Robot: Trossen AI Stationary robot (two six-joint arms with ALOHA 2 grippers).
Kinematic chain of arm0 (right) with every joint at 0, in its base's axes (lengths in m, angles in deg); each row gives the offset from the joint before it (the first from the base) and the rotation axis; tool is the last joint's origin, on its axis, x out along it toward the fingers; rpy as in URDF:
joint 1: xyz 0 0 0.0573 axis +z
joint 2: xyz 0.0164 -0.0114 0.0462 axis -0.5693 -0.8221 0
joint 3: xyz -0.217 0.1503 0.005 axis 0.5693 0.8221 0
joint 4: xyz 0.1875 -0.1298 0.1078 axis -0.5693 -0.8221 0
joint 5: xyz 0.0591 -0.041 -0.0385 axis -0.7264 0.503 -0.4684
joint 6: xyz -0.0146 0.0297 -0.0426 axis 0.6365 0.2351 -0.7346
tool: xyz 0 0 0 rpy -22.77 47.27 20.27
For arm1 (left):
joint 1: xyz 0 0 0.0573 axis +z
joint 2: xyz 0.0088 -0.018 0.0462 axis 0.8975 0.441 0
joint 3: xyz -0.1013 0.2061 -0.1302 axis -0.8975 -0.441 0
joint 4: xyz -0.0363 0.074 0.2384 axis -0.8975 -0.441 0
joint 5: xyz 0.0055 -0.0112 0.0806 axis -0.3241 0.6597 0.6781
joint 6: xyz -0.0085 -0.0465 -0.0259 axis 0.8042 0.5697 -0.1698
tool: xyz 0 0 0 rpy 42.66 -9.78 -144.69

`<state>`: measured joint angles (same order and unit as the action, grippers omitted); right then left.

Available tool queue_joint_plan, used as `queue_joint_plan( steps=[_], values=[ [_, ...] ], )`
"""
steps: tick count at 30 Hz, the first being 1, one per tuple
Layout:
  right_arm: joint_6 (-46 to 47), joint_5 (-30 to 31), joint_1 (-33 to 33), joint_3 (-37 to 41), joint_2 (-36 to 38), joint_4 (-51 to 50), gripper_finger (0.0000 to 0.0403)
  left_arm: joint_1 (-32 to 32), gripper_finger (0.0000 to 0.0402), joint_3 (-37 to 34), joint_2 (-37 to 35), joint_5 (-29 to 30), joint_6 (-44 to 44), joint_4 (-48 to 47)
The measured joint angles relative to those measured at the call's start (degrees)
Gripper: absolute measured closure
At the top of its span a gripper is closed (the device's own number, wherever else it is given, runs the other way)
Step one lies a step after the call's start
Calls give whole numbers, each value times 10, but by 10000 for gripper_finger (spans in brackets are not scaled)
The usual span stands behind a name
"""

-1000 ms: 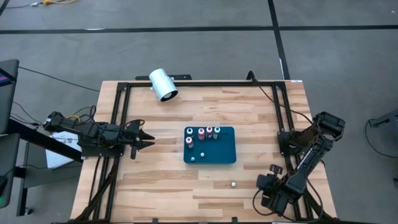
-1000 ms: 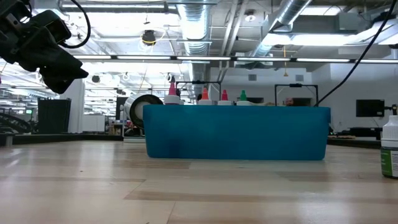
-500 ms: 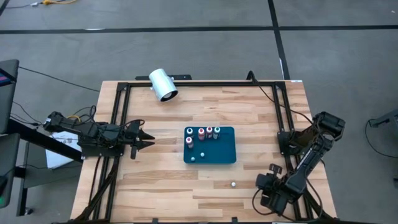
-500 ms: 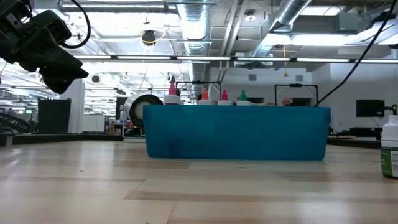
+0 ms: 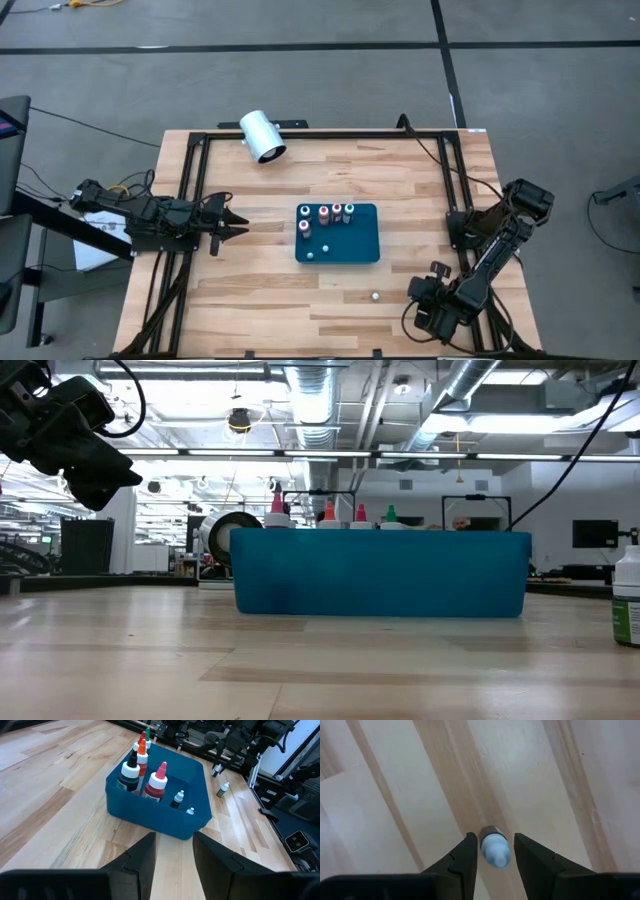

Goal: Pick & Place food coloring
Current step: Put the small dark green food coloring bottle into the blue bin

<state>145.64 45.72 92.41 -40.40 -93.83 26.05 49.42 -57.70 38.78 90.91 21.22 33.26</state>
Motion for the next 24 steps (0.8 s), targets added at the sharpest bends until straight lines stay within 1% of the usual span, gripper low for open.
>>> queue_joint_plan(
  steps=[8,18,24],
  values=[
    [0,-1,-5,0,0,3,288,0,280,0,0,0,0,0],
    [0,-2,-5,0,0,1,340,0,280,0,0,0,0,0],
    [0,-3,-5,0,0,-1,336,0,280,0,0,0,0,0]
  ],
)
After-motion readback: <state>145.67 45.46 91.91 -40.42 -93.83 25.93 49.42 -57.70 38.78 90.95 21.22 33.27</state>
